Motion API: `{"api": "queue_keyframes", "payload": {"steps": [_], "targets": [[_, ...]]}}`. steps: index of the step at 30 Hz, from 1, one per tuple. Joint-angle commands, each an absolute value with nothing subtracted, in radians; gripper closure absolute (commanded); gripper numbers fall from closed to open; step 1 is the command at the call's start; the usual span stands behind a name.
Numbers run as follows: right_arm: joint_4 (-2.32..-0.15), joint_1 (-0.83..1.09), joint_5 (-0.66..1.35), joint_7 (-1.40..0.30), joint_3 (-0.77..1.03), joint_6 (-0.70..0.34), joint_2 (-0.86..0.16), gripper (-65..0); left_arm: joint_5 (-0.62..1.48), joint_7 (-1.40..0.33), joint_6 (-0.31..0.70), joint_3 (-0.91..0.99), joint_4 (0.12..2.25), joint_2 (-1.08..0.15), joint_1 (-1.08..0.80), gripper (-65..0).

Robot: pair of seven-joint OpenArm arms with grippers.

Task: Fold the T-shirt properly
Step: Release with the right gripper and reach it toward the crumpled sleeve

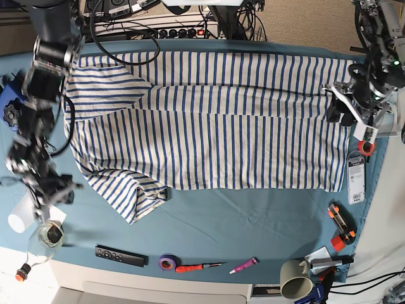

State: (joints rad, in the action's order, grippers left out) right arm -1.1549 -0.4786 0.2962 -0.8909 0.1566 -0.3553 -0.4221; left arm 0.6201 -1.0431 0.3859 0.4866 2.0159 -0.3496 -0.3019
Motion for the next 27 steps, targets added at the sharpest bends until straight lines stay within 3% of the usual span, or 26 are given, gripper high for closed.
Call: {"api": "queue_keyframes", "payload": {"steps": [1,8,20,24,27], "targets": [[-1.123,-0.54,0.283,-0.857,0.129,-0.346,-0.443,-18.5,0.623,-1.013,0.386,0.482,2.031,-0.363,-0.296,-24.9],[-0.85,-0.701,0.26,-0.831,-0.059,-0.345,-0.432,-18.5,0.628,-1.008,0.386,0.463,2.031,-0.363,-0.296,-24.9],[-0.723,-0.706,0.186,-0.795,-0.079,-0.339,-0.351,-18.0,0.628,-1.001,0.386,0.463,2.031,-0.363,-0.296,-24.9],[-0.724,-0.707,0.186,-0.793,-0.079,-0.339,-0.352,-0.6,0.628,-1.002,0.386,0.463,2.031,-0.363,-0.296,-24.9],[-0.725,-0.712,0.182,-0.809,-0.078,-0.339,-0.352,0.0,0.628,-1.001,0.386,0.463,2.031,-0.363,-0.296,-24.9]]}}
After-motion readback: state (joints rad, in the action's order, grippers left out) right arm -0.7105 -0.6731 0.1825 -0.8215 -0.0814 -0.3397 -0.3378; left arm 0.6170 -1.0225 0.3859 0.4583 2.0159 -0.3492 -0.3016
